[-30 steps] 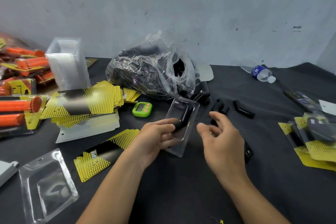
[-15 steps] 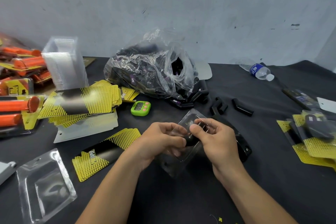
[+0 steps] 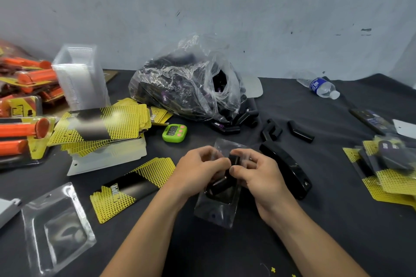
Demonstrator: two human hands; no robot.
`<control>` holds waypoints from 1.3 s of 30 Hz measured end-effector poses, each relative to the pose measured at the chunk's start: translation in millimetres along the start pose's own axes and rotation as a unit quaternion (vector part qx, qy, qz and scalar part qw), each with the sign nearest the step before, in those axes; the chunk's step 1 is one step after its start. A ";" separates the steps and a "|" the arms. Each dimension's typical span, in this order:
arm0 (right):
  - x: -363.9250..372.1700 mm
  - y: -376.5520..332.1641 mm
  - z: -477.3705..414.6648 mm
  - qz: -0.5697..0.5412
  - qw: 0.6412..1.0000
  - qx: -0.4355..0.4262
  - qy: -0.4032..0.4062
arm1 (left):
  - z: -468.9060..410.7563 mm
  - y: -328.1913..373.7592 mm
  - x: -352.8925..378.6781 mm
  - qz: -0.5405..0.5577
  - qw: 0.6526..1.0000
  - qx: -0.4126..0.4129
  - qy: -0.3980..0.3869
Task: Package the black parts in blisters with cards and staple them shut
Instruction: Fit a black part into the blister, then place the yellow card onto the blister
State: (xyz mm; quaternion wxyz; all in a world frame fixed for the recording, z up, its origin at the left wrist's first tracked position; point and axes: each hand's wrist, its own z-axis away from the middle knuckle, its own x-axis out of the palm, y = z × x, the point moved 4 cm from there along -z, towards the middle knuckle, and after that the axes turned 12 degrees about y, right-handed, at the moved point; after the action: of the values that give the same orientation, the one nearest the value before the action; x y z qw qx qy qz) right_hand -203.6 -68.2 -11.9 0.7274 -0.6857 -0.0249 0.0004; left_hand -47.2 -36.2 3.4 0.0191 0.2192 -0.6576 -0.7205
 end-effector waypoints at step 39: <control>100.5 1.7 52.4 0.497 0.764 -0.379 -0.163 | -1.2 13.2 -57.4 0.487 0.854 -0.093 -0.157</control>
State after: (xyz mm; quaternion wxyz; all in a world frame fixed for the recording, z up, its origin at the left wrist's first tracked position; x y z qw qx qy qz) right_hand -105.1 -12.3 -7.0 0.2915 -0.8115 0.2026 0.4642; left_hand 1.6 -21.0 32.7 0.2840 -0.2475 -0.6048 -0.7016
